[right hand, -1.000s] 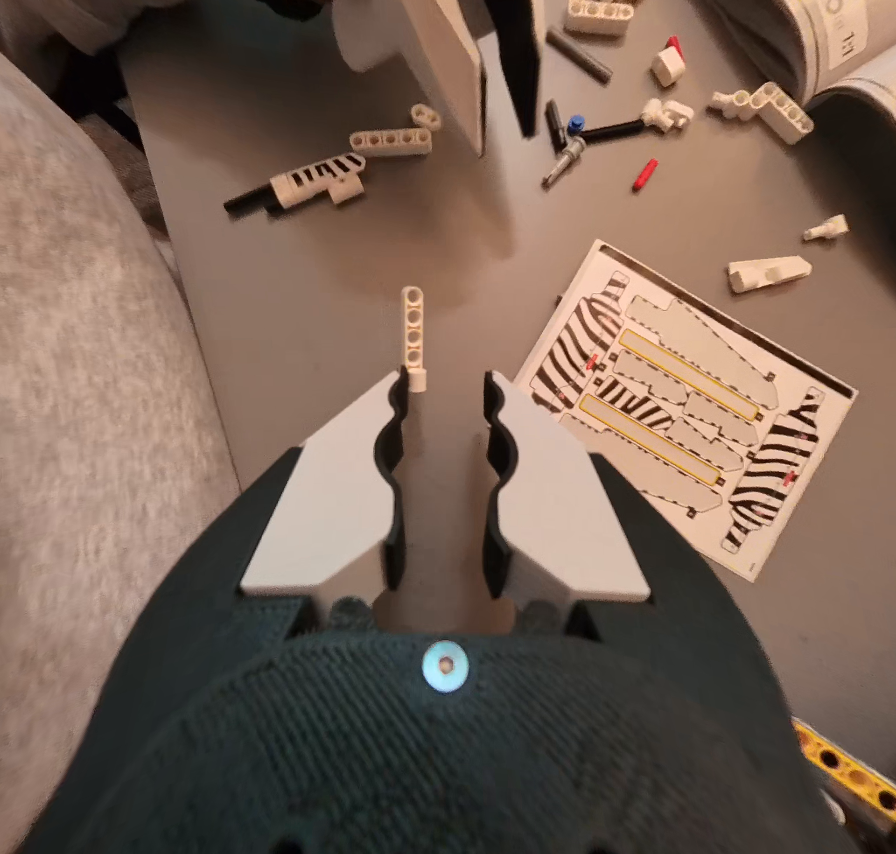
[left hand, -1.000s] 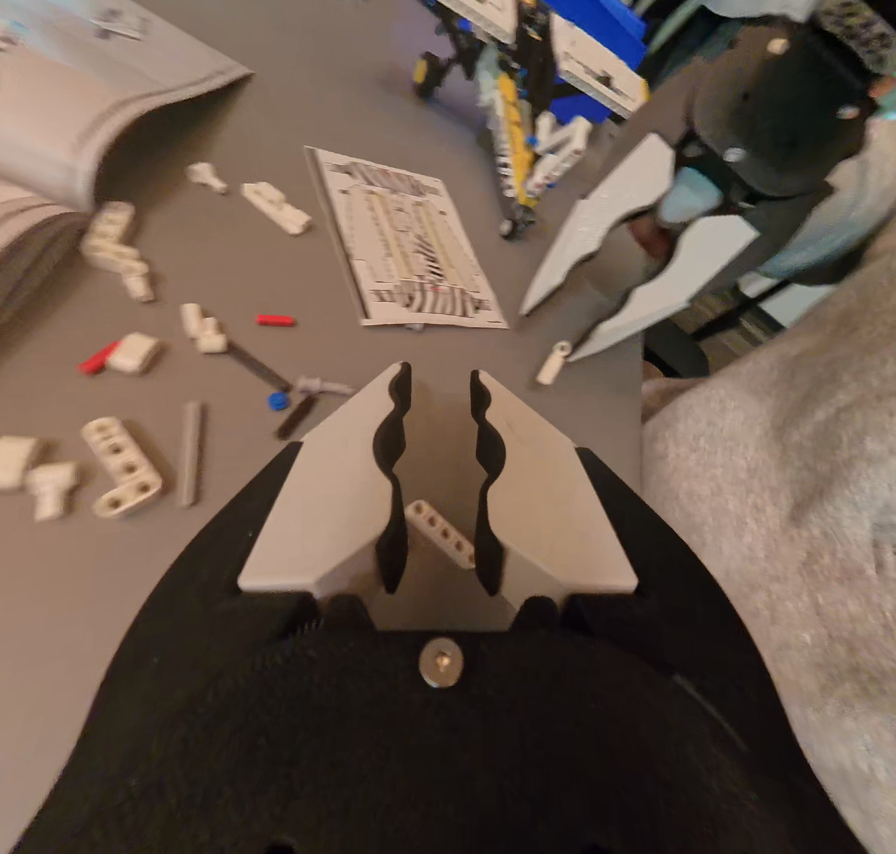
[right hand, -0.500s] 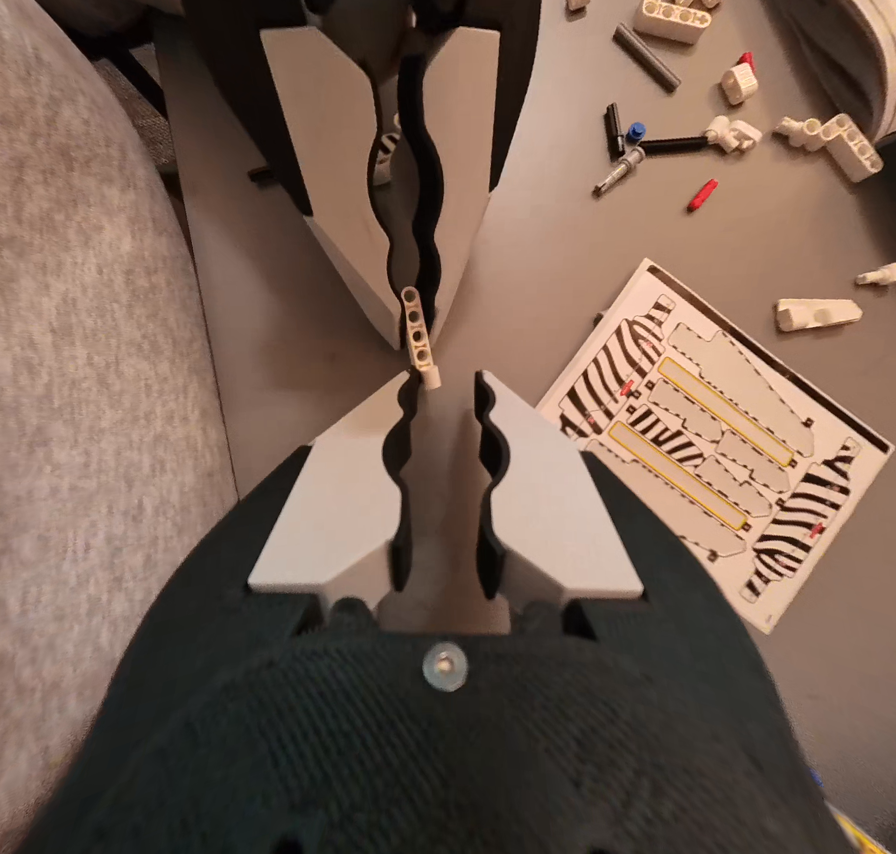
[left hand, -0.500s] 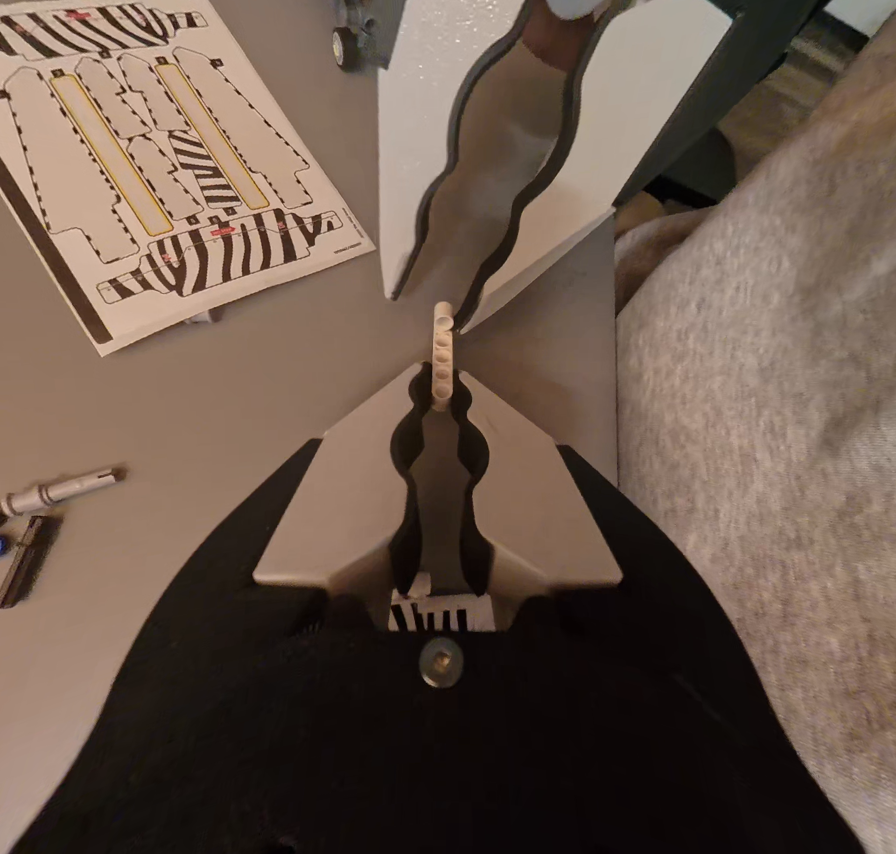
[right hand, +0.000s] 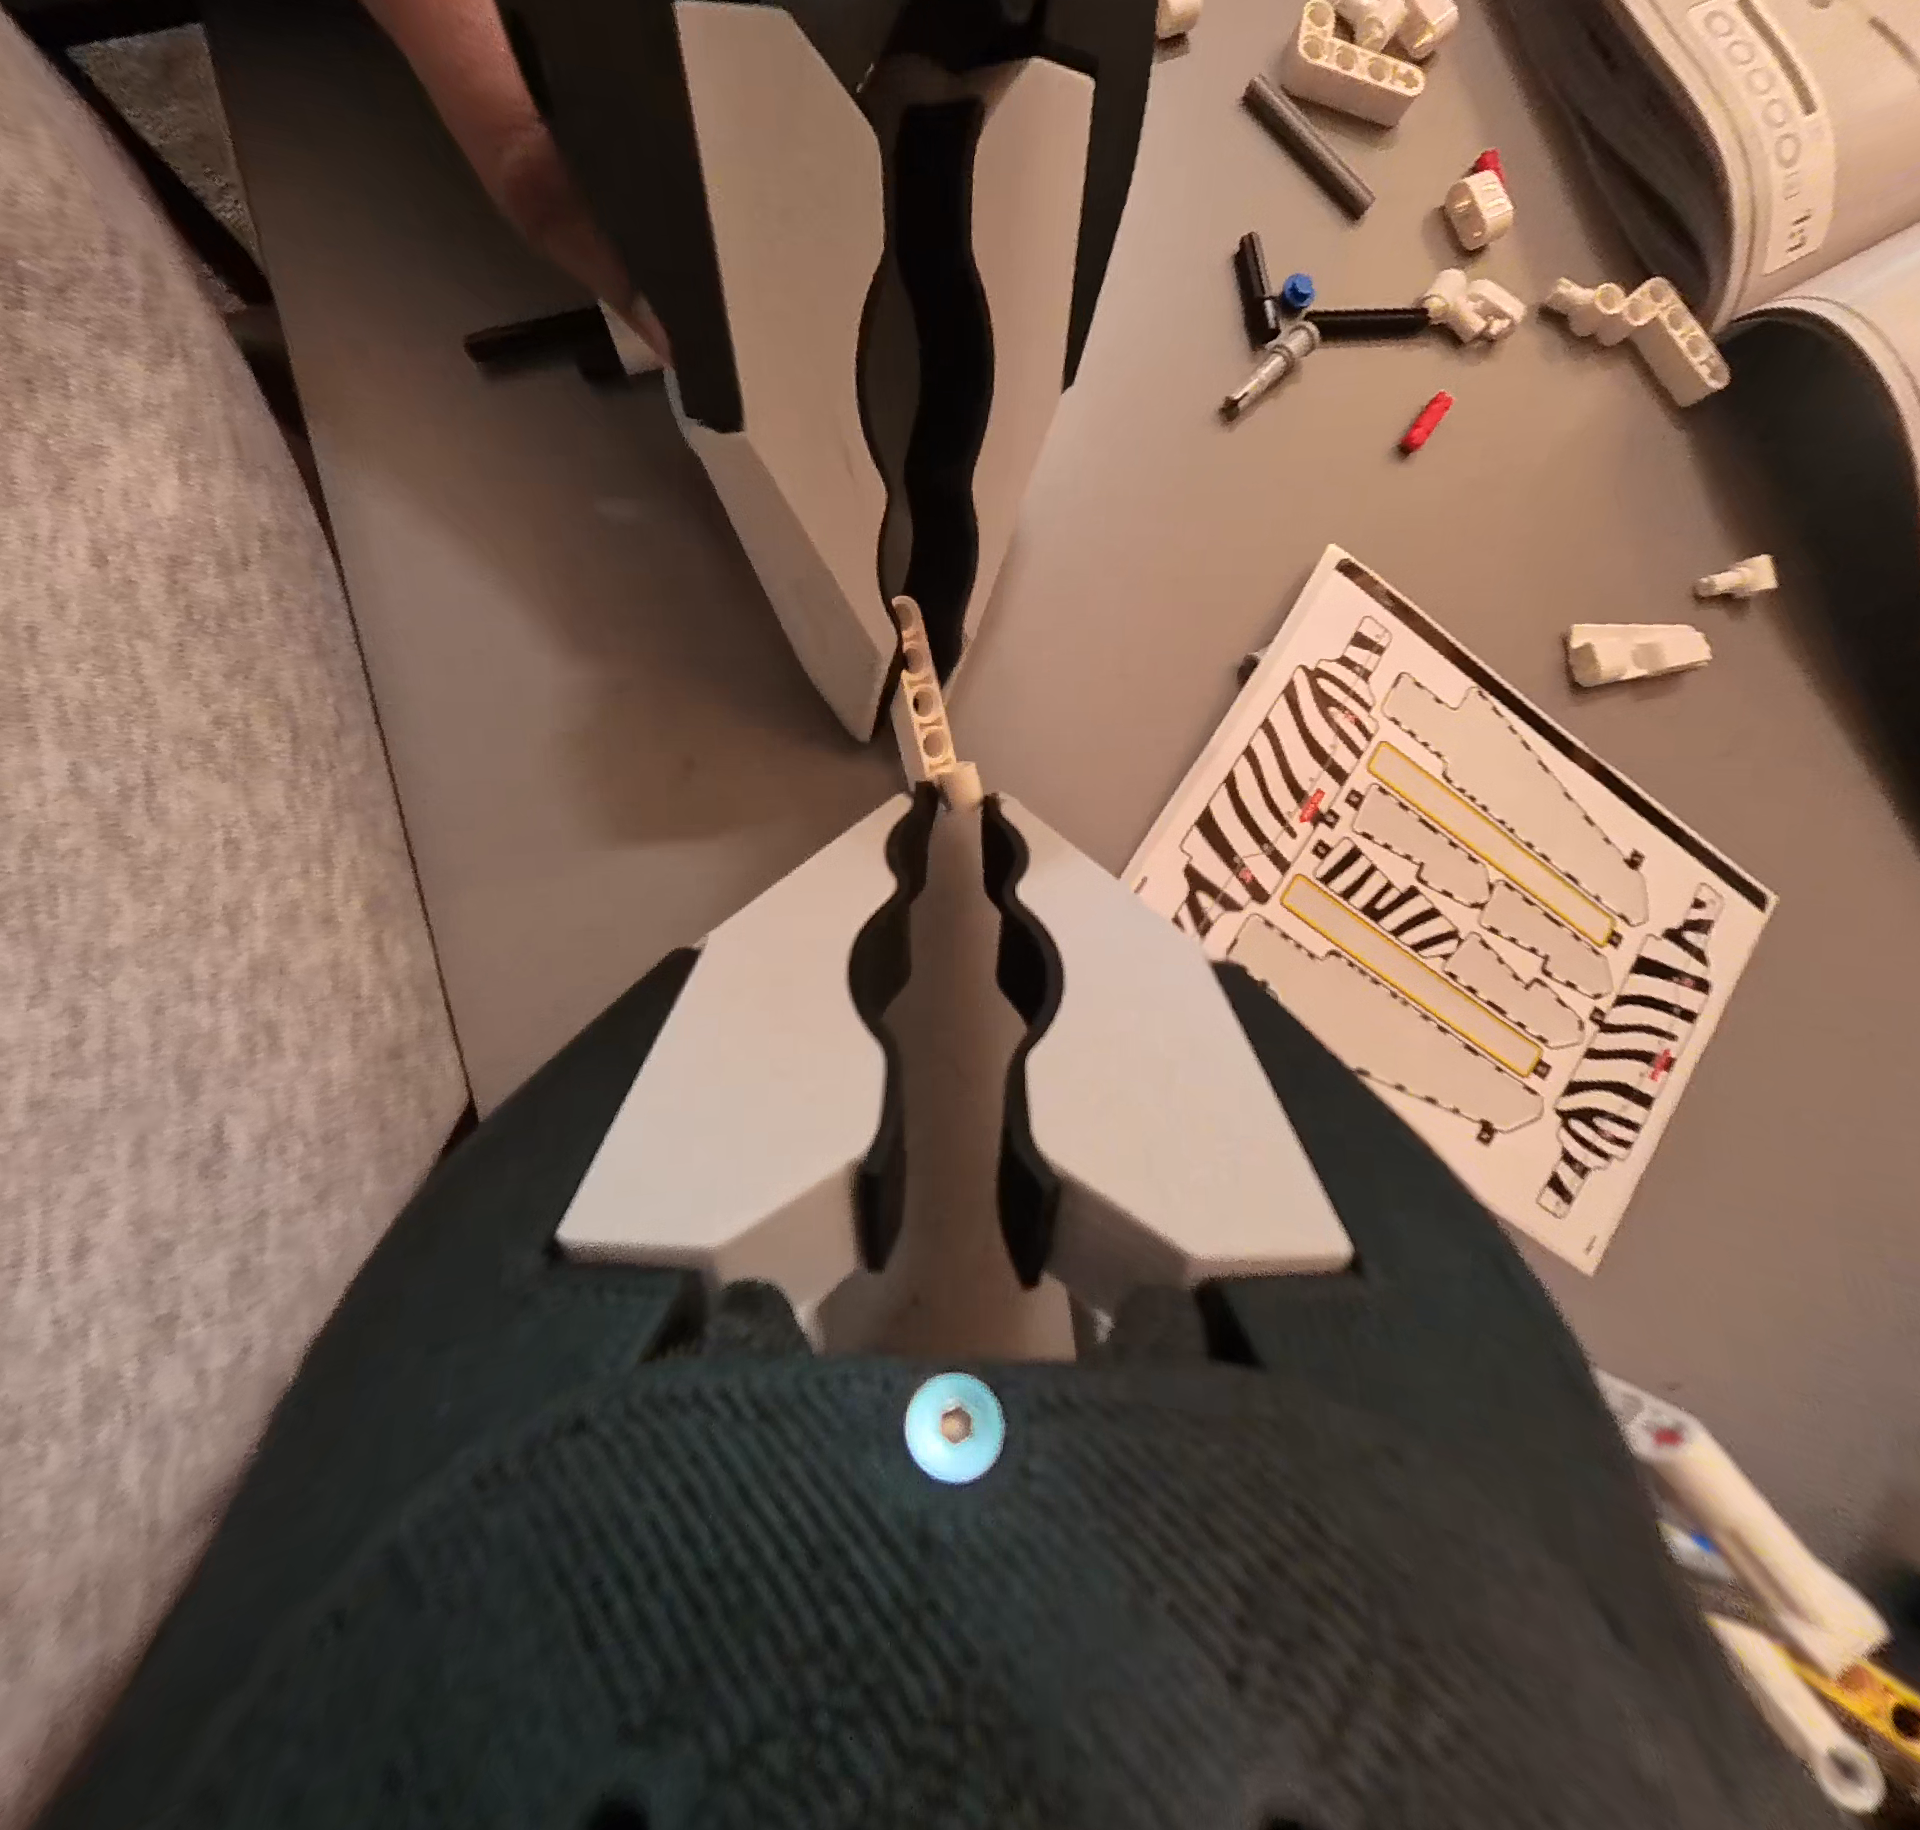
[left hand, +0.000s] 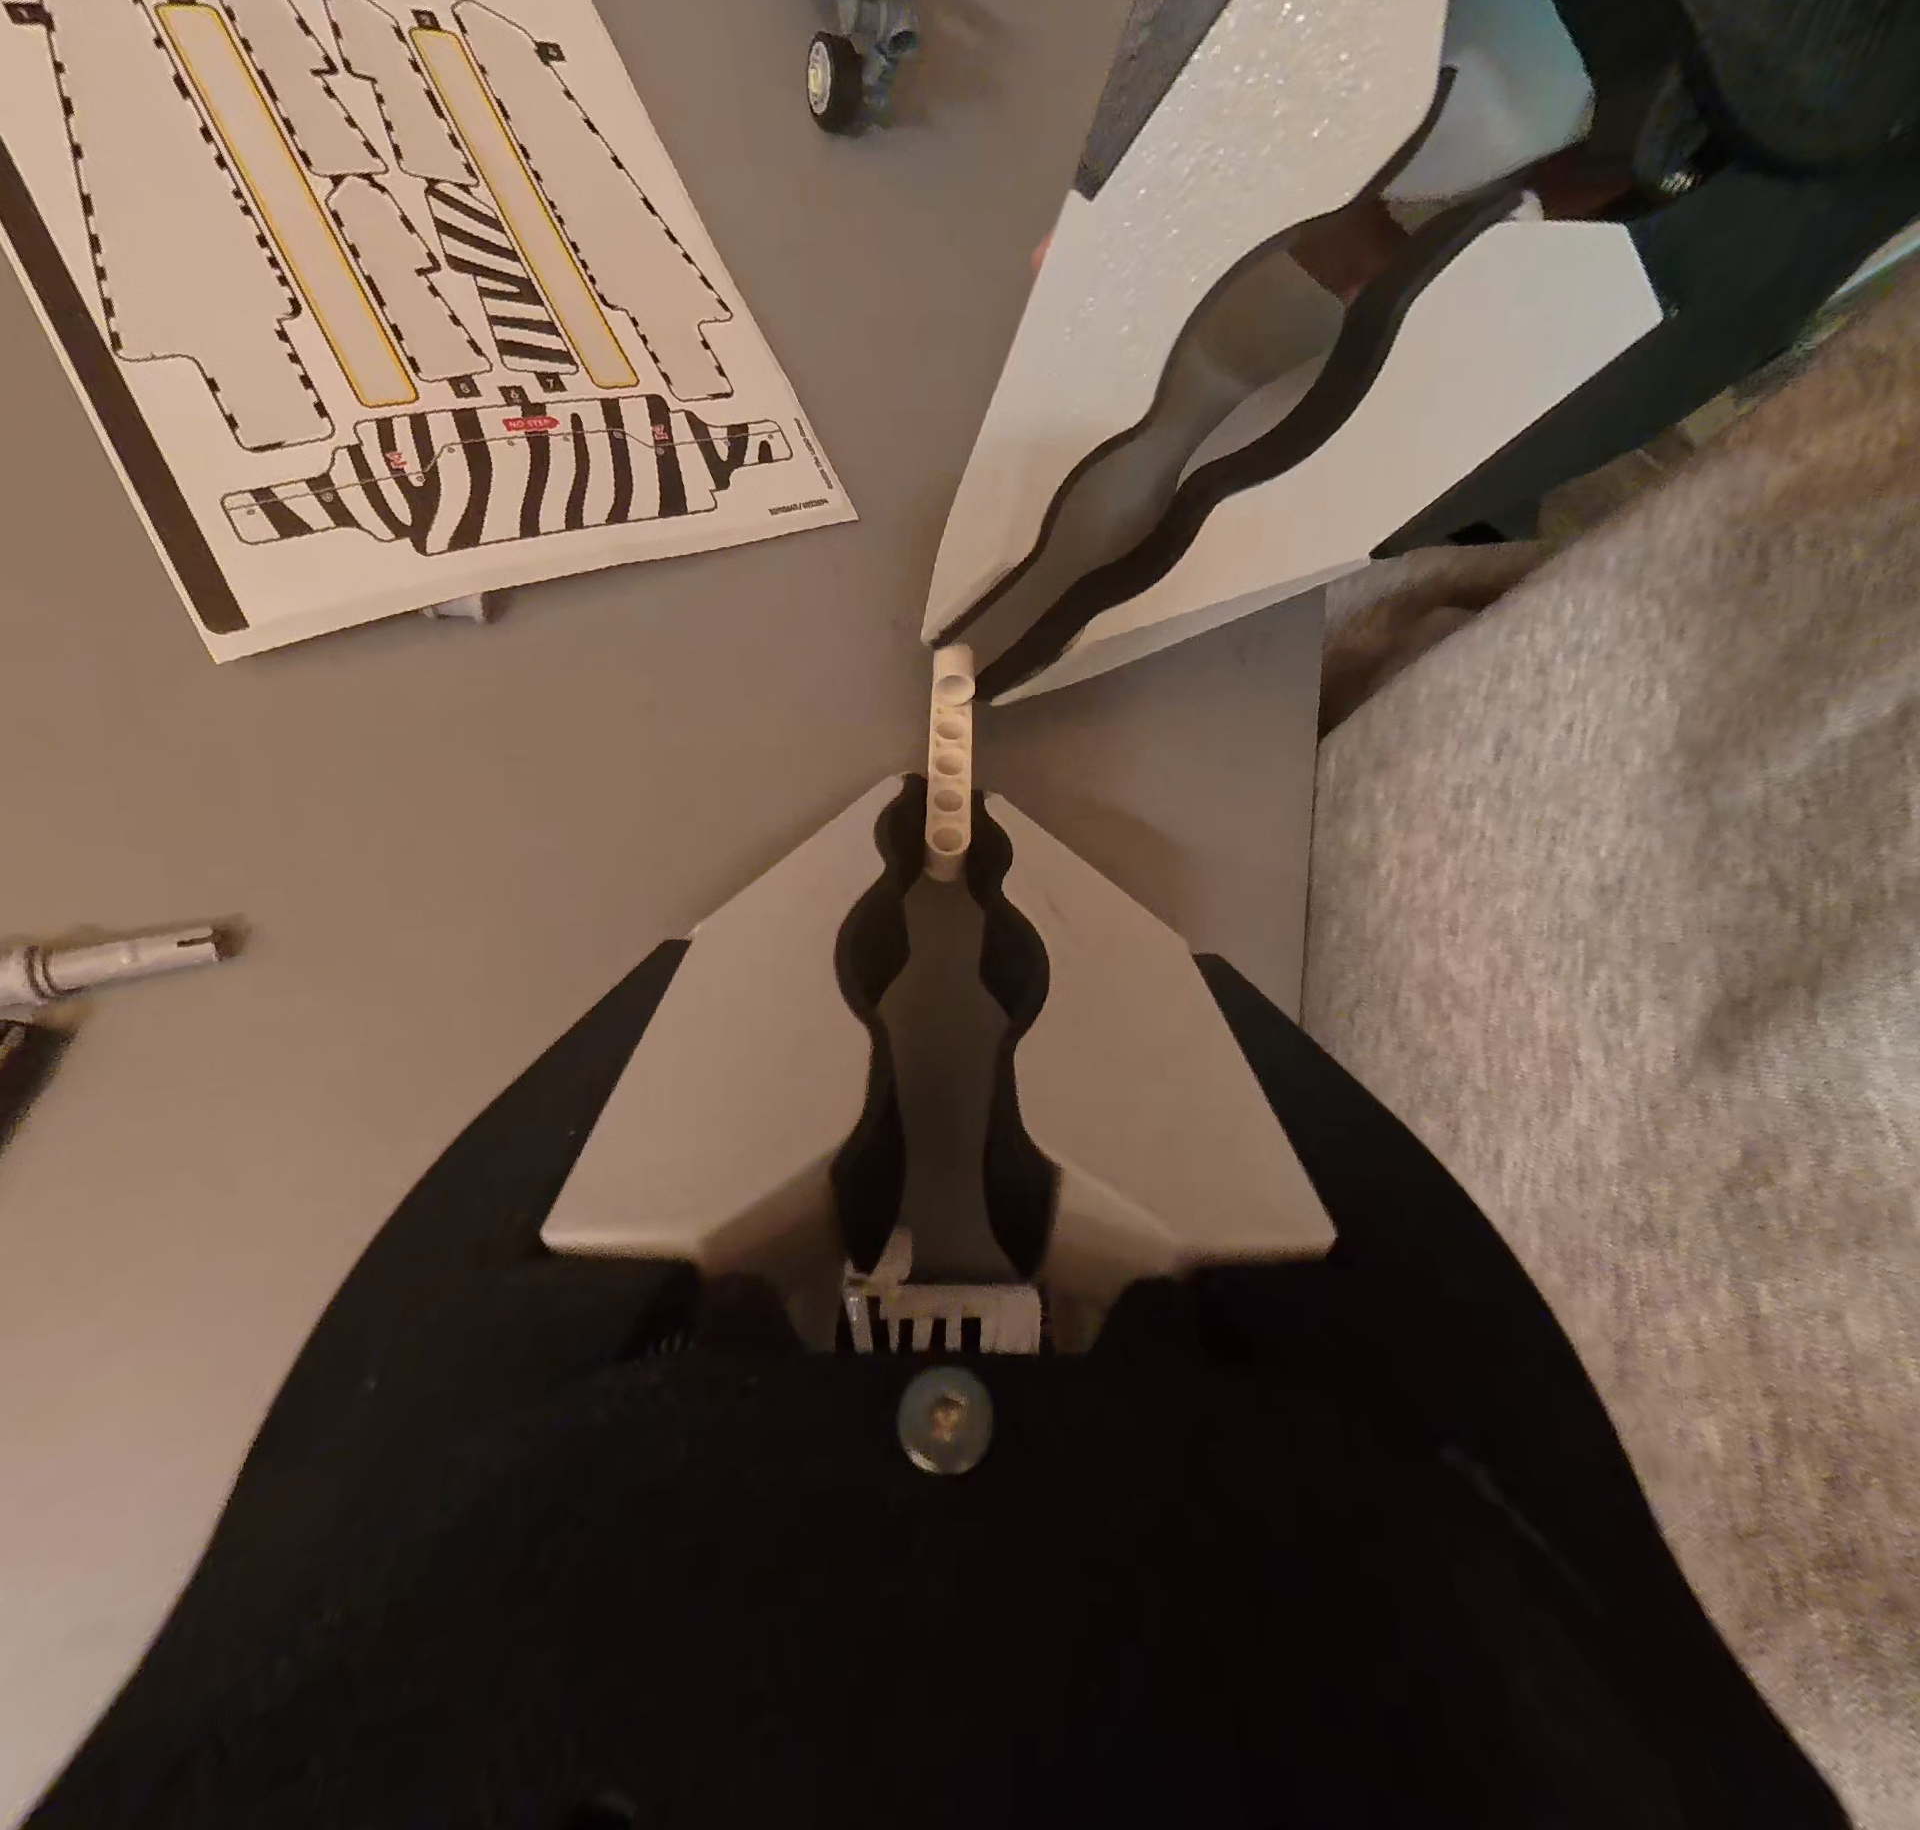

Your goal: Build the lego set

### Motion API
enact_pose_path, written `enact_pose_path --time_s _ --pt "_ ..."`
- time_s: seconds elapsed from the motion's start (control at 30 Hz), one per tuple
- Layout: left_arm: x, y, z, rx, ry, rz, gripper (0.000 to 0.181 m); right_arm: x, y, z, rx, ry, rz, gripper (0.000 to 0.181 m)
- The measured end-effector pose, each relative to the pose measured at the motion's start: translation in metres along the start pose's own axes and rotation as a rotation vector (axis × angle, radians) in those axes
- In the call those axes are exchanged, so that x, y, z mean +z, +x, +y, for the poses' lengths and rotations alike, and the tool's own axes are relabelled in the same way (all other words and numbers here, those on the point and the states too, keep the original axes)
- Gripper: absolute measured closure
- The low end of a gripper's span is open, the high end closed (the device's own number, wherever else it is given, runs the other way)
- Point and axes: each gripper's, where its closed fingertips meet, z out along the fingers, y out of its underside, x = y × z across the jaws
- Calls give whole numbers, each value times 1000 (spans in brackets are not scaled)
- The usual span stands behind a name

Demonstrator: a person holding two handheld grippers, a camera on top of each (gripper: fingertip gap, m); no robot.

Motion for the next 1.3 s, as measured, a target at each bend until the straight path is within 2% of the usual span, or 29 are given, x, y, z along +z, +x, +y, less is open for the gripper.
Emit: enact_pose_path --time_s 0.13,0.17,0.23,0.4,0.7,1.03,1.17,1.23,1.3 --pt "1 -1 -2 -31 12 -6 176 -1 2 2 9 12 49 173" --pt "0 -6 -3 -41 24 -39 176 -2 0 4 7 8 39 181" --pt "-9 -21 -4 -25 36 -133 176 -5 1 8 28 11 64 181" --pt "-6 -15 -3 -9 28 -94 176 -3 -5 18 89 14 41 181" --pt "-1 -7 -3 19 9 -67 171 0 -11 16 140 35 -26 181" --pt "-8 -10 -3 38 3 -107 163 -1 -9 16 136 30 -15 180" --pt "-28 -20 -15 18 116 -120 161 -4 -8 11 160 65 -27 179" --pt "-53 -36 -29 21 252 -181 166 -7 -5 8 172 92 -24 178" --pt "-92 -56 -44 57 454 -294 181 -9 -1 6 179 120 -9 177"
